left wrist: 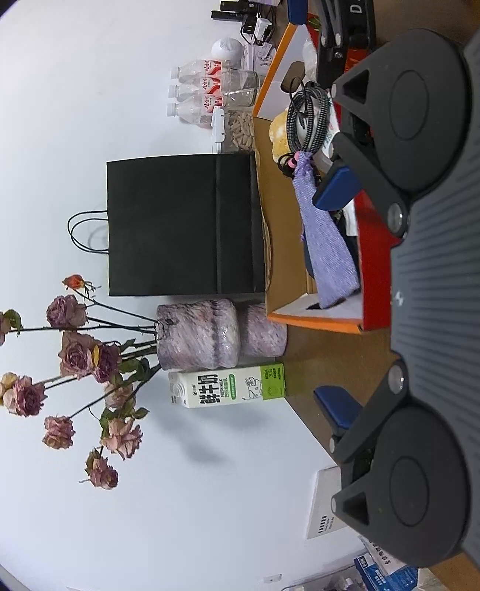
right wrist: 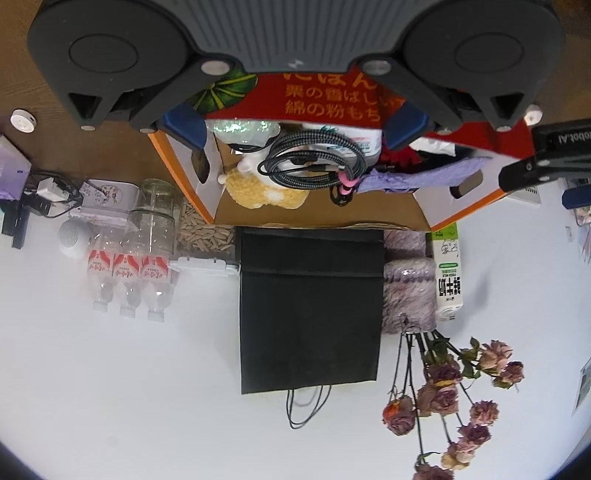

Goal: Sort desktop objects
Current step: 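Withdraw both tools toward the remaining caps and small items on the table, then grasp the small orange item with the right tool while the left tool approaches the white cap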

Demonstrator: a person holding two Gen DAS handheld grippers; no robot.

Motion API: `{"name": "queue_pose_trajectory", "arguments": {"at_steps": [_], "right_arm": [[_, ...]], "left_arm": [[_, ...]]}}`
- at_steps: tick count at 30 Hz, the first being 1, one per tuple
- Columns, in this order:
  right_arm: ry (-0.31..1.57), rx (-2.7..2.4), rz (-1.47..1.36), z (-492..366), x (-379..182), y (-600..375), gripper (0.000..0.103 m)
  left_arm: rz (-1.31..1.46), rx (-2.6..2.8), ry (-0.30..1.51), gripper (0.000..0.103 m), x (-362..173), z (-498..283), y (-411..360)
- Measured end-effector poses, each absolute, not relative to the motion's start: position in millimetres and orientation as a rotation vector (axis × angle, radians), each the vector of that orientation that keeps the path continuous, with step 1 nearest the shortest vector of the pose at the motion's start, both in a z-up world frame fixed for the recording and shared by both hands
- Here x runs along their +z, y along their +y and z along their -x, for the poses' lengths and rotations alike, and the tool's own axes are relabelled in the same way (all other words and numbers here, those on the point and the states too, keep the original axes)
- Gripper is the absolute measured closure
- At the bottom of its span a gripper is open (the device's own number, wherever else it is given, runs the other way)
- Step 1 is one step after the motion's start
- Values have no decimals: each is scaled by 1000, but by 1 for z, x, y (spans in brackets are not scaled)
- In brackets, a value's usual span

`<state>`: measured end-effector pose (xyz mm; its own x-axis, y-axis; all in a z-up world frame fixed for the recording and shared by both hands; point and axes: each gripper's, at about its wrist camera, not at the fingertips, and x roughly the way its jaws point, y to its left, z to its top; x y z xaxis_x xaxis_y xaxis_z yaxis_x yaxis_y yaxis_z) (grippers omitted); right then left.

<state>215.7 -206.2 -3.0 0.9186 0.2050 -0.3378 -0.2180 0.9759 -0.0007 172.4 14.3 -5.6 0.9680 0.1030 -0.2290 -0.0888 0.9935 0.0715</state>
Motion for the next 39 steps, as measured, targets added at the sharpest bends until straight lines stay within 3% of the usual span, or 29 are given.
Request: {"name": "queue_pose_trajectory", "arguments": {"at_steps": [19, 34, 39], "right_arm": [[436, 304, 88, -176, -14, -191, 0], [621, 346, 106, -177, -27, -161, 1], [637, 340, 93, -181, -29, -153, 19]], "left_arm": [[-19, 120, 373, 0, -14, -145, 64], [-18, 126, 517, 0, -25, -147, 92], [-32, 112, 533, 0, -27, -148, 89]]}}
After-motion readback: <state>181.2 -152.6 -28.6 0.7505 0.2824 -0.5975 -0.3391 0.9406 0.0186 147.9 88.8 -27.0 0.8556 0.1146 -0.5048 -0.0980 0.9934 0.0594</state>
